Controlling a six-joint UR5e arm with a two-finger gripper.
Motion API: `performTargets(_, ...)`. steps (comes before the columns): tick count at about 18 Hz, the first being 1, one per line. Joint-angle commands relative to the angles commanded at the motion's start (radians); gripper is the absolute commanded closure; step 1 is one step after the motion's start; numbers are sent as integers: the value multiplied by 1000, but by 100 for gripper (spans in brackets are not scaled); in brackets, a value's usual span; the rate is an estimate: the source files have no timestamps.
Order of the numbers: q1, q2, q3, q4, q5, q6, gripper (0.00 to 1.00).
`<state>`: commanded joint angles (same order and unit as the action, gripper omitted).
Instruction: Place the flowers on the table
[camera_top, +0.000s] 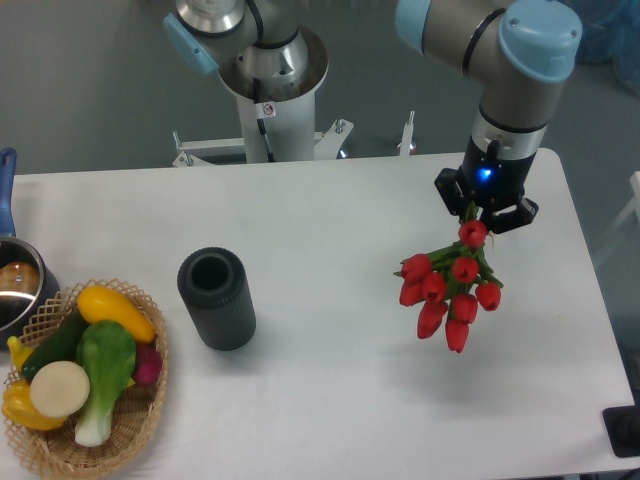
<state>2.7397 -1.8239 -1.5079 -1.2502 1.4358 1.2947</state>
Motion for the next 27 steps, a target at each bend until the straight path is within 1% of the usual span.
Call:
performTargets(4, -5, -5, -3, 5, 0, -5, 100)
performTargets(7, -14, -21, 0, 8, 2, -12, 100)
performTargets(12, -20, -35, -26, 15, 5, -14, 100)
performTargets(15, -31, -51, -28, 15, 15, -12, 91)
performTargets(16, -35, -54, -28, 15, 15, -14, 86)
performTargets(17, -38, -60, -28, 15, 17, -14, 83)
performTargets(19, -43, -66, -29, 15, 18, -14, 74)
performTargets(20, -43, -66, -31, 15, 17, -14, 64)
performTargets(22, -43, -63, -47, 17, 15, -14, 39)
performTargets(23, -43, -60, -55, 20, 14, -14, 29)
performTargets(24, -43, -58, -64, 32, 14, -14, 6)
performTargets(25, -43, -54, -81, 66, 14, -14, 0)
performTargets(27, -43, -43, -124, 156, 14, -14, 0)
